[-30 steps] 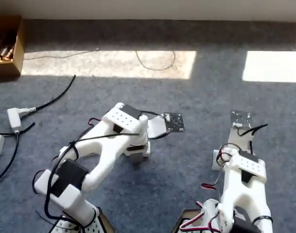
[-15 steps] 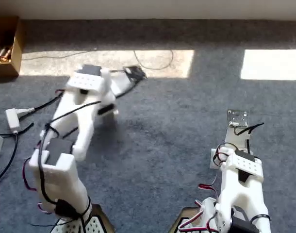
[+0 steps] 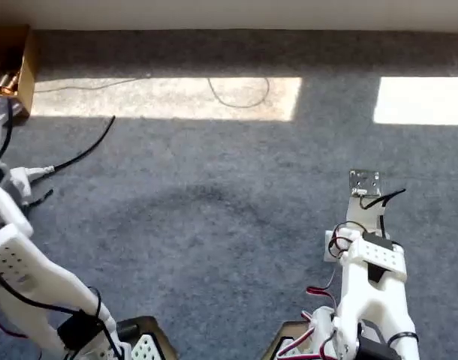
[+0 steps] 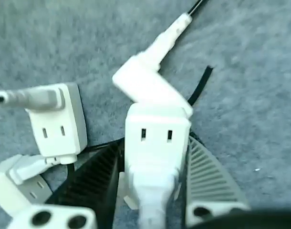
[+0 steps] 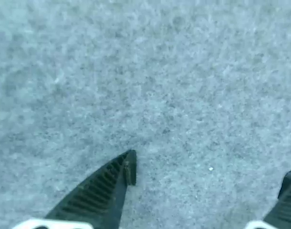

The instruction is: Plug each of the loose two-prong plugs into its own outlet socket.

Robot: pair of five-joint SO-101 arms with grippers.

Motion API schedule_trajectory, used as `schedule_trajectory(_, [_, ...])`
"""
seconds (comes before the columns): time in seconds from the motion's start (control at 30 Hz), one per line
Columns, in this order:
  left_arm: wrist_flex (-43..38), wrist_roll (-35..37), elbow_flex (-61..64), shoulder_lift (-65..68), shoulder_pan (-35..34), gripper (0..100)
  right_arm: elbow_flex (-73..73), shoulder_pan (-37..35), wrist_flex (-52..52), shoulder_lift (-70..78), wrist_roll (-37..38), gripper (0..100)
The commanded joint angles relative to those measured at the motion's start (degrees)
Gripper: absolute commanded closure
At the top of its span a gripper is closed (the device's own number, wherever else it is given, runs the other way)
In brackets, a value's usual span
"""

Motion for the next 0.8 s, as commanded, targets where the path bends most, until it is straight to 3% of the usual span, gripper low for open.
schedule_trajectory(0.0, [-1.3, 0.0, -4.3, 2.1, -4.2, 100, -0.1, -5.6, 0.3, -0.7, 0.5, 55.3])
schedule_trajectory(0.1, [-1.3, 0.2, -6.5, 3.1, -6.7, 97, -2.0, -11.0, 3.9, -0.7, 0.5, 55.3])
schedule_trajectory(0.27, [1.5, 0.2, -6.9, 3.1, -10.2, 71, -12.6, -25.8, 19.5, -0.7, 0.3, 55.3])
schedule_trajectory(0.33, [1.8, 0.2, -6.9, 3.1, -11.4, 63, -17.4, -30.3, 24.7, -0.7, -3.2, 55.3])
schedule_trajectory(0.5, [2.0, 0.2, -6.9, 3.0, -14.2, 62, -25.2, -35.6, 27.7, -0.7, -10.4, 56.0])
schedule_trajectory(0.57, [4.0, 0.2, -8.2, 3.0, -15.4, 64, -26.1, -37.3, 27.8, -0.7, -10.5, 62.0])
schedule_trajectory(0.67, [12.5, 0.7, -15.2, 3.0, -16.3, 66, -26.6, -38.1, 27.9, -0.7, -11.6, 81.2])
schedule_trajectory(0.77, [15.8, 9.0, -25.4, 2.9, -16.0, 68, -27.8, -37.0, 29.5, -1.5, -14.2, 99.8])
